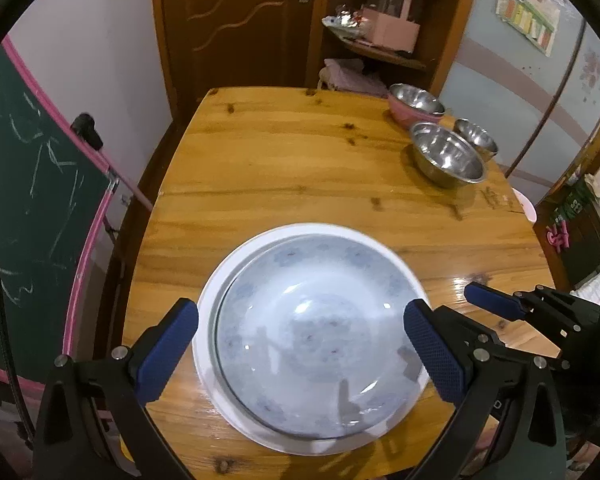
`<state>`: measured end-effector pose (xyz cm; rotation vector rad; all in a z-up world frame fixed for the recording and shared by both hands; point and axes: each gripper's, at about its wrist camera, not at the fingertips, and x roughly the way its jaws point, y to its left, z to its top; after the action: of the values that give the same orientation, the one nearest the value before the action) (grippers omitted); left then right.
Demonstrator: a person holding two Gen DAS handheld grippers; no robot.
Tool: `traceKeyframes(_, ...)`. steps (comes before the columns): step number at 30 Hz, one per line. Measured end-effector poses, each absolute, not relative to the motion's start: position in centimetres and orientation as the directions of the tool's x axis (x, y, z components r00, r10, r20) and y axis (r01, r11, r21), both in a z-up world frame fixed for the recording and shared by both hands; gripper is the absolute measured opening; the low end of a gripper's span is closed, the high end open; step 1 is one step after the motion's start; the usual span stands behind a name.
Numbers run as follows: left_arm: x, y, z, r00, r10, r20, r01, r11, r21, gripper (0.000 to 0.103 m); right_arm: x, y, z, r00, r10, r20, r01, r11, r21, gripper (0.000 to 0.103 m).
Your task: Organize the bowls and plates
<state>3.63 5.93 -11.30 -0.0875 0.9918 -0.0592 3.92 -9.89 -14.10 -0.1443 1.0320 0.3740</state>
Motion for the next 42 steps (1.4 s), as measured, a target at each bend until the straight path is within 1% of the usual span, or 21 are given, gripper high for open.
traceKeyframes(5, 3.0, 4.1, -8.6, 0.587, -0.108, -0.802, 0.043, 0.994, -0.103, 0.102, 3.1, -11.9, -12.2, 0.471, 0.257, -0.844, -0.359, 0.93, 0.083, 0.038)
traceKeyframes(12, 3.1, 0.6, -2.7, 0.669, -0.162, -0.726, 0.121, 0.987, -0.108, 0.102, 2.8, -16.6, -7.5, 0.545, 0.217, -0.81, -0.301, 0.952, 0.053, 0.038)
traceKeyframes(21, 5.2, -5.1, 5.9, 0.763, -0.188, -0.618, 0.206, 0.978, -0.044, 0.102, 4.0, -24.6, 1.6, 0.632, 0.172, -0.756, -0.187, 0.98, 0.067, 0.038)
traceKeyframes(24, 6.7, -6.6, 8.3, 0.77, -0.212, -0.601, 0.222, 0.973, -0.06, 0.102, 4.8, -27.2, 5.2, 0.677, 0.151, -0.72, -0.15, 0.987, 0.066, 0.038)
traceKeyframes(27, 8.3, -7.8, 10.1, 0.771, -0.233, -0.593, 0.227, 0.97, -0.087, 0.102, 5.6, -28.9, 7.2, 0.695, 0.126, -0.708, -0.118, 0.991, 0.061, 0.038)
traceKeyframes(30, 9.8, -8.8, 11.3, 0.775, -0.23, -0.589, 0.227, 0.971, -0.081, 0.102, 7.2, -30.3, 8.6, 0.693, 0.122, -0.71, -0.102, 0.992, 0.071, 0.038)
traceKeyframes(34, 12.8, -10.0, 11.7, 0.759, -0.22, -0.612, 0.224, 0.972, -0.071, 0.102, 9.8, -31.6, 9.0, 0.678, 0.117, -0.725, -0.08, 0.993, 0.085, 0.038)
traceKeyframes(37, 15.3, -10.8, 10.9, 0.75, -0.194, -0.633, 0.207, 0.977, -0.054, 0.102, 12.1, -32.6, 8.7, 0.659, 0.118, -0.743, -0.06, 0.993, 0.105, 0.038)
traceKeyframes(42, 19.8, -12.2, 8.0, 0.733, -0.129, -0.668, 0.18, 0.984, 0.008, 0.102, 15.6, -33.3, 6.8, 0.624, 0.092, -0.776, -0.033, 0.995, 0.091, 0.038)
